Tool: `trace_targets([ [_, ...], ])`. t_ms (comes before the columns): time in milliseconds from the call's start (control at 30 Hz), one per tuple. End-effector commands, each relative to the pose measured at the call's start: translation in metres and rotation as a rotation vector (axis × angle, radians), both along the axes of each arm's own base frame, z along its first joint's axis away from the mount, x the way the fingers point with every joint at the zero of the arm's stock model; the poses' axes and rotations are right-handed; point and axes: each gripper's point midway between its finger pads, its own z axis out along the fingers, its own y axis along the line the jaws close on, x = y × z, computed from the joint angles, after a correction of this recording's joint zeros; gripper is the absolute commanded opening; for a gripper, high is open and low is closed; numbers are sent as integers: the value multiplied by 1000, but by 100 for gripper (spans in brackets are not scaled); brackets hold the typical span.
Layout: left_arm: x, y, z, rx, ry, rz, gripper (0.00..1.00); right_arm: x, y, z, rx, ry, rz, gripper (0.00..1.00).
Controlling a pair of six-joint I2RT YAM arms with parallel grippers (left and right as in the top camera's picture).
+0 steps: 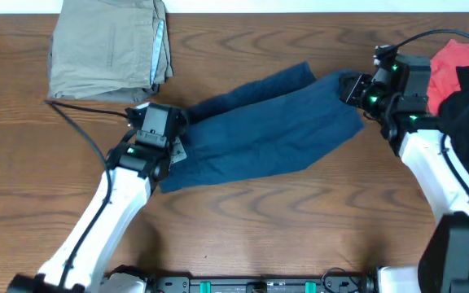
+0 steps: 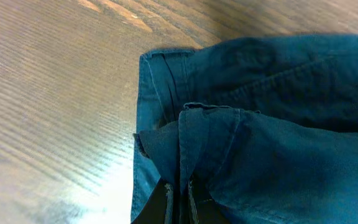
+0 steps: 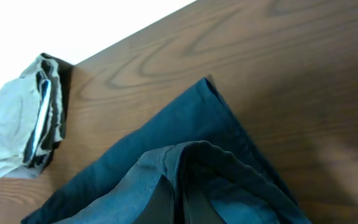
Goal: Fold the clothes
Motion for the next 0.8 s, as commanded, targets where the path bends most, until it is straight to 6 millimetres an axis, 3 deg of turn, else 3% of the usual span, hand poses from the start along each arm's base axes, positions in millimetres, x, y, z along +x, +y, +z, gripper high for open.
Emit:
trace_targets([
  [0, 9, 15, -8, 49, 7, 51, 6, 11, 2, 0, -26, -24, -7, 1],
  [267, 22, 33, -28, 64, 29, 112, 6, 22, 18, -30, -29, -3, 26, 1],
  [367, 23, 38, -33, 66, 41, 128, 6, 26, 21, -43, -47, 13, 20, 9],
  [400, 23, 39, -34, 66, 42, 132, 10, 26, 22, -48, -57, 22, 13, 18],
  [433, 23, 40, -35, 67, 43, 132, 21, 26, 22, -53, -66, 30, 8, 31],
  [533, 24, 40, -35, 67, 43, 132, 69, 26, 23, -60, -80, 45, 2, 69],
  [567, 24, 40, -35, 67, 43, 132, 78, 26, 23, -61, -80, 47, 3, 81],
  [600, 24, 40, -35, 67, 43, 132, 83, 27, 24, -60, -79, 42, 4, 91],
  [667, 24, 39, -34, 66, 40, 132, 89, 29, 24, -58, -78, 28, 4, 98],
  [767, 24, 39, -34, 66, 39, 132, 91, 31, 25, -54, -72, 16, 9, 99],
])
